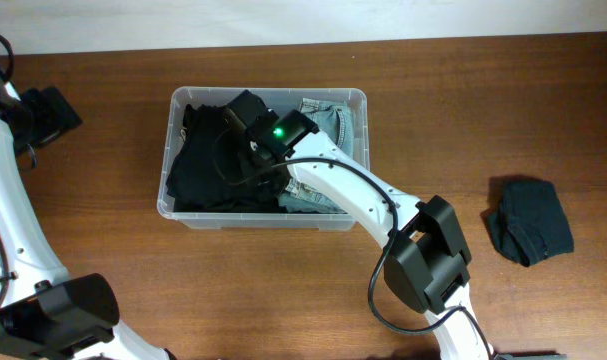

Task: Pack container
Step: 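Press and smooth the dark garment flat in the box with the right gripper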

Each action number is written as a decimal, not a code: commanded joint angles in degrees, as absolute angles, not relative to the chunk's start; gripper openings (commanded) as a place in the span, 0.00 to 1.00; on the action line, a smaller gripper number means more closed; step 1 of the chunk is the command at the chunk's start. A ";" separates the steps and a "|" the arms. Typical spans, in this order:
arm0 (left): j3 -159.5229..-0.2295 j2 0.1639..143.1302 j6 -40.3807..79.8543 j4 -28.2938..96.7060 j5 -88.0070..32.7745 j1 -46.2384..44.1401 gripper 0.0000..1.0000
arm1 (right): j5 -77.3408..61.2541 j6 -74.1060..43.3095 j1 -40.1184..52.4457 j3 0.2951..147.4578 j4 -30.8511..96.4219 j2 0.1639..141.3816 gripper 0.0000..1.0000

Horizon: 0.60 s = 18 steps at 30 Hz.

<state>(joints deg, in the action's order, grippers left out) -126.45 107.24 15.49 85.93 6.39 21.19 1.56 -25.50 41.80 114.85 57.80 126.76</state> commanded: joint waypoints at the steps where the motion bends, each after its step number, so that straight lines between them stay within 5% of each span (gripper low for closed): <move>1: -127.07 105.84 16.03 85.80 6.42 21.28 0.99 | 0.62 -25.30 41.54 118.63 57.63 125.80 0.05; 18: -127.07 105.84 16.03 85.80 6.42 21.28 0.99 | 0.21 -22.98 43.57 128.66 46.57 131.02 0.09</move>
<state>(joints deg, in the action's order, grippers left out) -126.45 107.24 15.51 85.93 6.39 21.19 0.45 -23.38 43.31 129.21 47.24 127.44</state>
